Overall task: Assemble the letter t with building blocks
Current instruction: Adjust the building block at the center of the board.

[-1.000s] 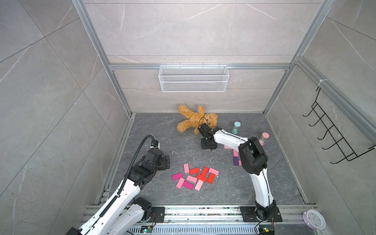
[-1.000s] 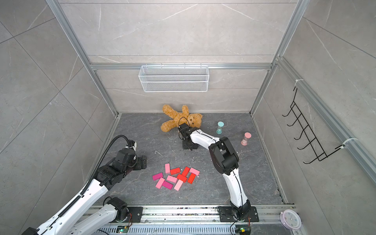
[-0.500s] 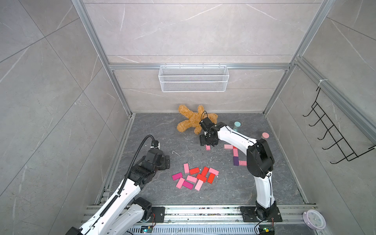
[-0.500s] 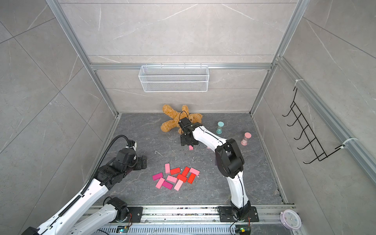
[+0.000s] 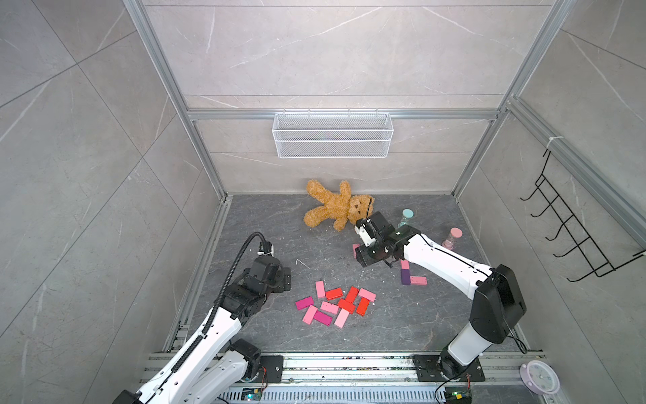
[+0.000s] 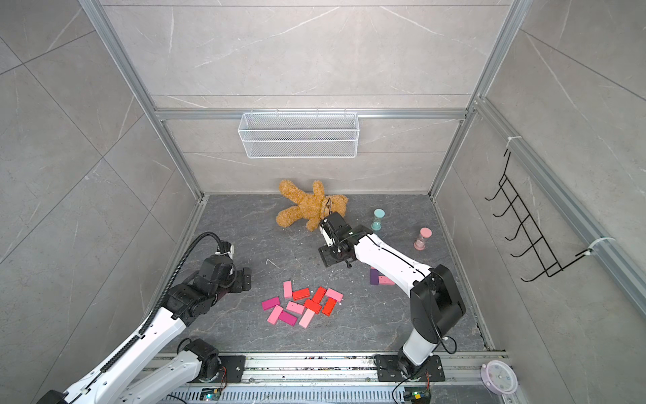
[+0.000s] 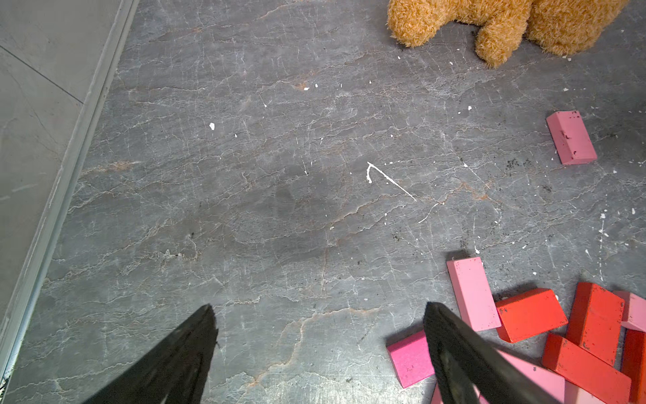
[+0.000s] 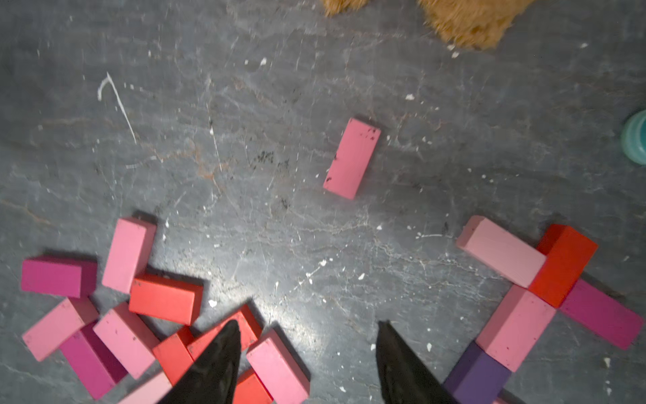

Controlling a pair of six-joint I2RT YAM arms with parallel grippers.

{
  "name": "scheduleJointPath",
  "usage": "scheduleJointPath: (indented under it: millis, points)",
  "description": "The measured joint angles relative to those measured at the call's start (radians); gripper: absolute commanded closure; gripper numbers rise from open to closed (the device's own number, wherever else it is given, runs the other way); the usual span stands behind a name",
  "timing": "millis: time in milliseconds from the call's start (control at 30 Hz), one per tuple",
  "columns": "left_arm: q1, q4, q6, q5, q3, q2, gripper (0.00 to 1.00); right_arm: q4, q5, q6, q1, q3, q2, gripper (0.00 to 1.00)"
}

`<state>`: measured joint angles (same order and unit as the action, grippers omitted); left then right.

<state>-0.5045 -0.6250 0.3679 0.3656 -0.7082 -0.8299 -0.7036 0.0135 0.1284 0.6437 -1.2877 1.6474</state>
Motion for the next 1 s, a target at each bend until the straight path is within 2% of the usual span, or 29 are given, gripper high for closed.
scheduleJointPath:
  millis: [400, 600, 1000]
  points:
    - [0.000, -0.001, 0.000, 0.022, 0.000, 0.007, 0.05, 0.000, -0.045, -0.002, 0.069, 0.218, -0.073, 0.46]
    - [0.000, -0.002, 0.000, 0.026, 0.000, 0.007, 0.05, 0.013, -0.049, 0.018, 0.103, 0.272, -0.067, 0.46]
    - [0.000, -0.003, 0.000, 0.026, 0.000, 0.011, 0.05, 0.066, -0.043, 0.060, 0.104, 0.324, -0.028, 0.49]
